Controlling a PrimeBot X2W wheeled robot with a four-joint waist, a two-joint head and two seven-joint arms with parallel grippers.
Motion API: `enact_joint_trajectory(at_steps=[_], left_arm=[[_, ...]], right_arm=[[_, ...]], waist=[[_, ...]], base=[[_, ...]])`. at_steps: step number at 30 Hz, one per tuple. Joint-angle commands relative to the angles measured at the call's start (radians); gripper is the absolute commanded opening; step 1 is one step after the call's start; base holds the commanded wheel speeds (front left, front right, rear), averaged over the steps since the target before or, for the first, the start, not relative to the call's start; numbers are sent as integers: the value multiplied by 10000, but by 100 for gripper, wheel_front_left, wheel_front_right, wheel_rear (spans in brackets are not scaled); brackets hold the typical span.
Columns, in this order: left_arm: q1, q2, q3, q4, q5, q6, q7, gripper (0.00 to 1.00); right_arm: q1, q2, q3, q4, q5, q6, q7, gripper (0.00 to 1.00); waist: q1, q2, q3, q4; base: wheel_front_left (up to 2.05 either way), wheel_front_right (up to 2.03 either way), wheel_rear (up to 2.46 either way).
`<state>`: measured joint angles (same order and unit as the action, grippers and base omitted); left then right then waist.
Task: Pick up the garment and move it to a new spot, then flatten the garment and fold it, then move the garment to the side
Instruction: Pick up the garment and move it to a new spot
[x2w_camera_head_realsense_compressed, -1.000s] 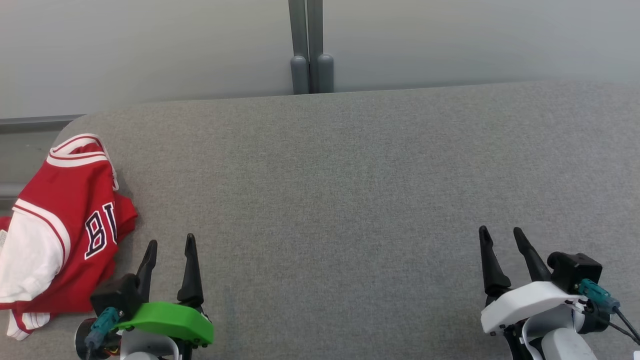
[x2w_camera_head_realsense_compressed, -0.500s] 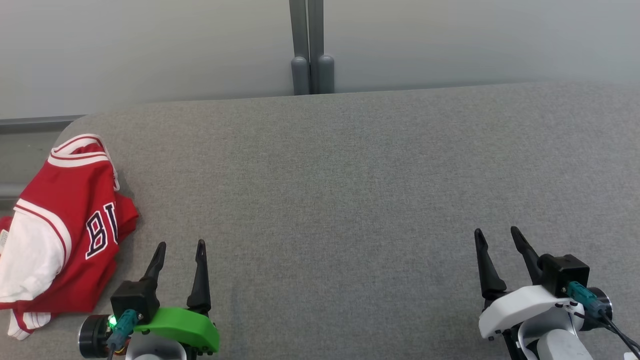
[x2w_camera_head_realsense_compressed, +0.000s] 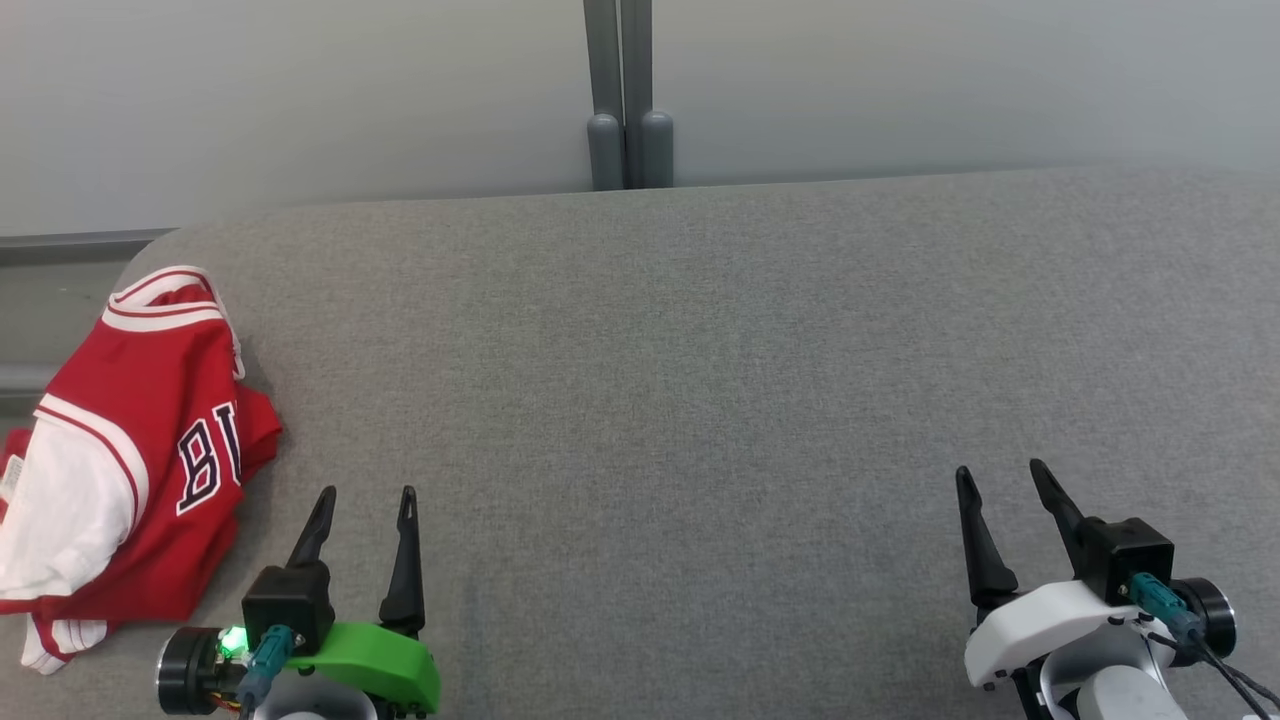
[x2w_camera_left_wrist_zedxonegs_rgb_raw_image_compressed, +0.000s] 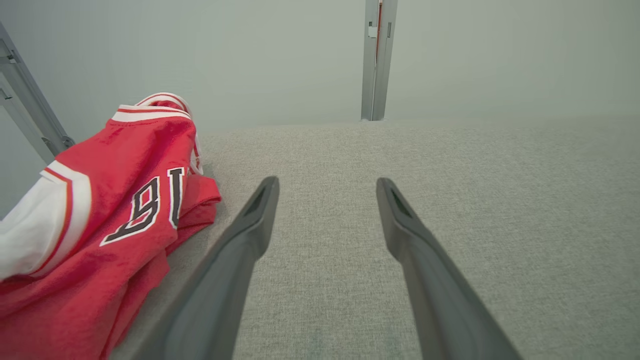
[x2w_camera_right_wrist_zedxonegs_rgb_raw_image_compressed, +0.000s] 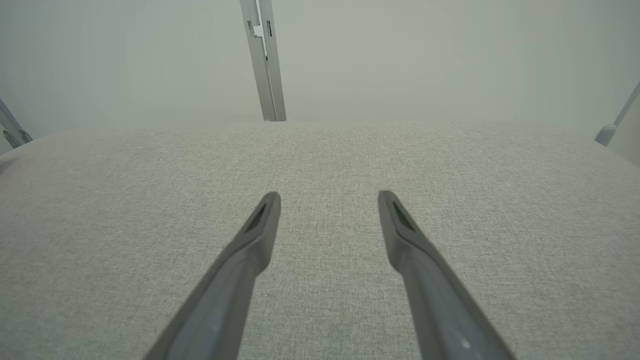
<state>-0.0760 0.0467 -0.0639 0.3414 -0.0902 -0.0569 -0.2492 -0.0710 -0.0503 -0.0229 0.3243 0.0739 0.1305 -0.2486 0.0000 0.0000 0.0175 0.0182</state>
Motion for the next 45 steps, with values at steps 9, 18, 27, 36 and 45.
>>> enact_joint_trajectory(at_steps=[9,18,27,36,45], left_arm=[[-62,67,97,293,131,152,-170,100],[157,63,415,347,52,276,-169,100],[376,57,897,503,-97,382,-159,100],[57,60,1155,556,-517,449,-159,100],[-1543,55,1653,1193,-625,221,-158,100]], right_arm=[[223,-13,174,-20,-321,4,-172,100],[117,-10,574,96,-78,2,-172,100],[28,-16,1145,254,135,2,-172,100],[-224,-72,1490,307,27,2,-172,100],[-725,-694,1694,-6,67,2,-172,100]], waist=[[0,0,153,1111],[0,0,154,3035],[0,0,65,4174],[0,0,558,3806],[0,0,1933,3022]], base=[[0,0,0],[0,0,0],[0,0,0],[0,0,0],[0,0,0]])
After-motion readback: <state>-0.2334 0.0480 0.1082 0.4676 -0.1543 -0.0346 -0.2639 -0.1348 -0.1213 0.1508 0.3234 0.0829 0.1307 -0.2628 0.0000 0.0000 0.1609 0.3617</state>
